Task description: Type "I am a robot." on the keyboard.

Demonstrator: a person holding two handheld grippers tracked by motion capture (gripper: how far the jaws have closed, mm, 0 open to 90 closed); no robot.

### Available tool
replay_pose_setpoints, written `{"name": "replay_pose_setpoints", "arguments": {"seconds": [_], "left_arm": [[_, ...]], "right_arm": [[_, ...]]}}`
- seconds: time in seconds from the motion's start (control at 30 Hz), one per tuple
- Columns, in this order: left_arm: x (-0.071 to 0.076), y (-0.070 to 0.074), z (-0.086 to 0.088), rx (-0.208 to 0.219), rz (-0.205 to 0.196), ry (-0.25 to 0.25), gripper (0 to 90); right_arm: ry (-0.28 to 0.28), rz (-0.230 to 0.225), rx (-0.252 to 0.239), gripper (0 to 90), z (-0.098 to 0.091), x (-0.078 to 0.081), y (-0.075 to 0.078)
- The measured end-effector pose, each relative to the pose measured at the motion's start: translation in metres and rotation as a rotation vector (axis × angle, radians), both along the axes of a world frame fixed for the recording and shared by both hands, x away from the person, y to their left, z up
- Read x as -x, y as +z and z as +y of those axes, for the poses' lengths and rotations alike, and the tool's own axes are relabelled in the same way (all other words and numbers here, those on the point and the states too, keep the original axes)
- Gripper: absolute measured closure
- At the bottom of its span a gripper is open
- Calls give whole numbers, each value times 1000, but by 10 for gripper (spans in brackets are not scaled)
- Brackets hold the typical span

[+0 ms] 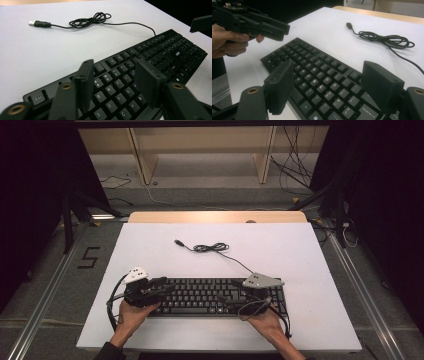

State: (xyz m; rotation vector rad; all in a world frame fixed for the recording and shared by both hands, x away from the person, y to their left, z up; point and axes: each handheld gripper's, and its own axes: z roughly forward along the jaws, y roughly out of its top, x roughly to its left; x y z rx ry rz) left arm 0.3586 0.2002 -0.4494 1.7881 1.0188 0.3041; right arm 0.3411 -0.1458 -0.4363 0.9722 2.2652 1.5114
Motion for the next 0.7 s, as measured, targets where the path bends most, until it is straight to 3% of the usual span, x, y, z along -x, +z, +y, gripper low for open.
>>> {"name": "replay_pose_setpoints", "arguments": {"seconds": [0.27,0.7], "left_arm": [[8,2,5,23,-29,20,370],[18,1,10,33,-51,36,295]], "right_arm": [[5,9,9,291,4,-2,0],[47,30,30,450,17,-12,-1]]}}
